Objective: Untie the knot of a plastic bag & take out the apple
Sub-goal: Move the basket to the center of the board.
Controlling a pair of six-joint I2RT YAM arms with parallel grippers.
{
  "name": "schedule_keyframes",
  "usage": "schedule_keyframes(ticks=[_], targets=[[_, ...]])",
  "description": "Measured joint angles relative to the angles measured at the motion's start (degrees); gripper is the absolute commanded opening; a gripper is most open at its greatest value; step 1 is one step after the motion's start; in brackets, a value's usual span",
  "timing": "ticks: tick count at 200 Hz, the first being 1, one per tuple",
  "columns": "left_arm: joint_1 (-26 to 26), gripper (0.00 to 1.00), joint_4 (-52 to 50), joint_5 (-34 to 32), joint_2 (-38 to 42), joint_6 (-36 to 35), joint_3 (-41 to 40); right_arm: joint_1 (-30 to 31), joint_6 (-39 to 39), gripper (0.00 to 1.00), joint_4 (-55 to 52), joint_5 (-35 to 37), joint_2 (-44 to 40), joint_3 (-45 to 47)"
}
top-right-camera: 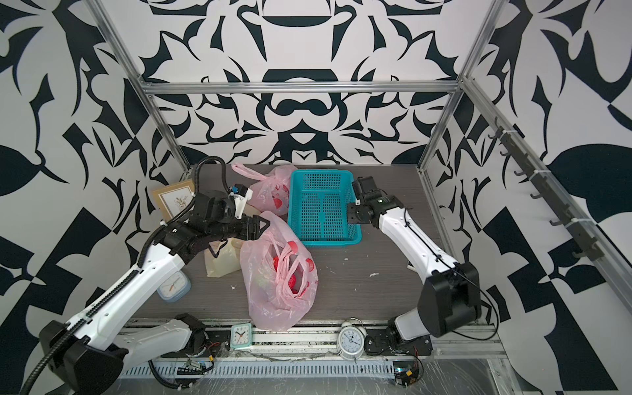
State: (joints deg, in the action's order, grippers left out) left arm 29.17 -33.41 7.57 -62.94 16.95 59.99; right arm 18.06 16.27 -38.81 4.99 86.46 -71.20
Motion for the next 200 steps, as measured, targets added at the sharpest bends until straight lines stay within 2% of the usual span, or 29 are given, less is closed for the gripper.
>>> schedule_keyframes(ticks=[50, 83, 107, 140, 200], targets=[[0.7, 0.82, -8.48, -3.69, 4.9, 2.54, -4.83, -4.63, -1.46, 0.58, 1.57, -3.8, 2.69, 0.02], [1.66, 0.84, -9.86, -4.7, 5.16, 4.13, -6.16, -6.91, -1.92, 0.5, 5.18, -8.72, 5.66, 0.02], [3.67, 0.84, -10.14, -5.27, 4.68, 5.29, -6.88, -7.8, -1.9, 0.34, 6.21, -10.32, 10.32, 0.0], [5.4, 0.84, -10.12, -5.49, 2.43, 6.23, -7.17, -8.46, -3.19, 0.0, 6.88, -12.48, 13.2, 0.0], [7.04, 0.84, -8.83, -5.6, 0.22, 8.41, -11.5, -12.48, -4.26, 0.0, 4.42, -6.12, 9.55, 0.02]])
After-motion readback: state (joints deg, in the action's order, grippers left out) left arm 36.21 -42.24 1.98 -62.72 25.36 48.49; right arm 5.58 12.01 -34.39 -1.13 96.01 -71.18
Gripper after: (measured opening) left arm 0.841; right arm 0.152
